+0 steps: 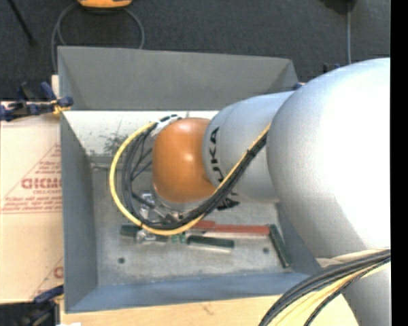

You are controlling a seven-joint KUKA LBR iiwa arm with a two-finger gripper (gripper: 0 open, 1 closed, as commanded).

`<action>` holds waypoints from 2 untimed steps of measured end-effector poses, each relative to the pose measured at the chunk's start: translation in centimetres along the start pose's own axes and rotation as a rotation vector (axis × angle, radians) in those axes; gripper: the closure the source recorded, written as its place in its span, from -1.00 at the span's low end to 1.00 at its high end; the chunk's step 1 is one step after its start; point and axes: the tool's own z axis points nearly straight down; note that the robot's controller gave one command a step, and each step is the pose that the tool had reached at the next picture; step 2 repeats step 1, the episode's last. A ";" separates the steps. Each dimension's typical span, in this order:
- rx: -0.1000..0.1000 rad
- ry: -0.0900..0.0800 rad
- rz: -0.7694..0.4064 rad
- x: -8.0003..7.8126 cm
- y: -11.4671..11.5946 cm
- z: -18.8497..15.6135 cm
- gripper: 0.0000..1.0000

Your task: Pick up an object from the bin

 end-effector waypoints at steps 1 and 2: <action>0.009 0.001 -0.099 1.4 -1.1 -17.1 1.00; 0.009 0.001 -0.099 1.4 -1.1 -17.1 1.00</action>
Offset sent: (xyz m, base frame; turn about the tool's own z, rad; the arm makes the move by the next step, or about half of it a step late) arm 0.0000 0.0000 0.0000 0.0000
